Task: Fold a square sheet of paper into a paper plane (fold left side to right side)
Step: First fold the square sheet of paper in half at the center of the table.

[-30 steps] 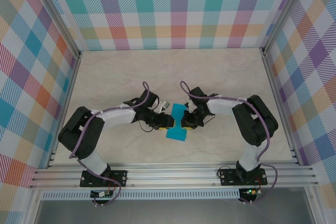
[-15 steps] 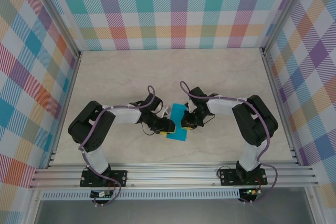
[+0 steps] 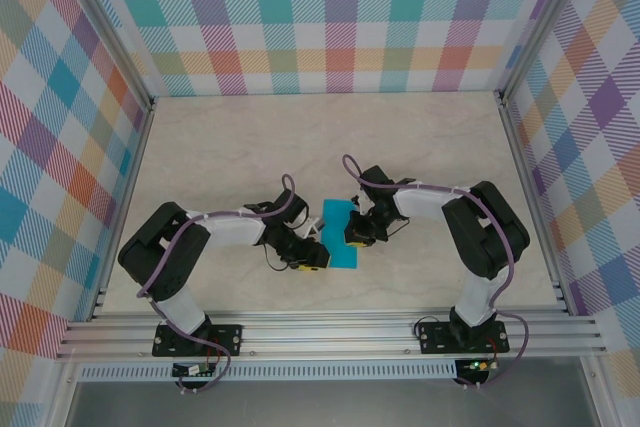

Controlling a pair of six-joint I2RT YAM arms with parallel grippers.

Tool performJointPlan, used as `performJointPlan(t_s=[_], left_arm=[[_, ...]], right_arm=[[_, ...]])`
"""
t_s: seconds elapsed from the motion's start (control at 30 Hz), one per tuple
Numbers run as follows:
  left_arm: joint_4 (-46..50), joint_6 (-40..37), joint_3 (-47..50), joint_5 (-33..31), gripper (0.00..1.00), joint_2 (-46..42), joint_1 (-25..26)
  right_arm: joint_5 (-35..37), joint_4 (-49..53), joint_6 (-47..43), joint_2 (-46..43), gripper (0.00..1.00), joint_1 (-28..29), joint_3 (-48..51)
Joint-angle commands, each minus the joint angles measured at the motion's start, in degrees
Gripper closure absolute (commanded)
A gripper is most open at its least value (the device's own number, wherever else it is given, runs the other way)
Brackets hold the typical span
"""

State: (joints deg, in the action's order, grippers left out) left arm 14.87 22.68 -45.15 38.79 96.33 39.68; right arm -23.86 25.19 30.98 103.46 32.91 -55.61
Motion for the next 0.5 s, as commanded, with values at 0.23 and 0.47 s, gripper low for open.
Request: performJointPlan(t_s=[0.23, 0.47], left_arm=[[5.52, 2.03, -3.43, -3.26, 0.54, -8.39, -0.35], [-2.69, 7.61, -5.06, -6.08, 0.54, -5.37, -3.56]], right_arm=[[5.65, 4.90, -1.60, -5.34, 0.77, 0.14, -1.14], [11.07, 9.65, -3.64, -12.52, 0.57, -1.03, -1.76]])
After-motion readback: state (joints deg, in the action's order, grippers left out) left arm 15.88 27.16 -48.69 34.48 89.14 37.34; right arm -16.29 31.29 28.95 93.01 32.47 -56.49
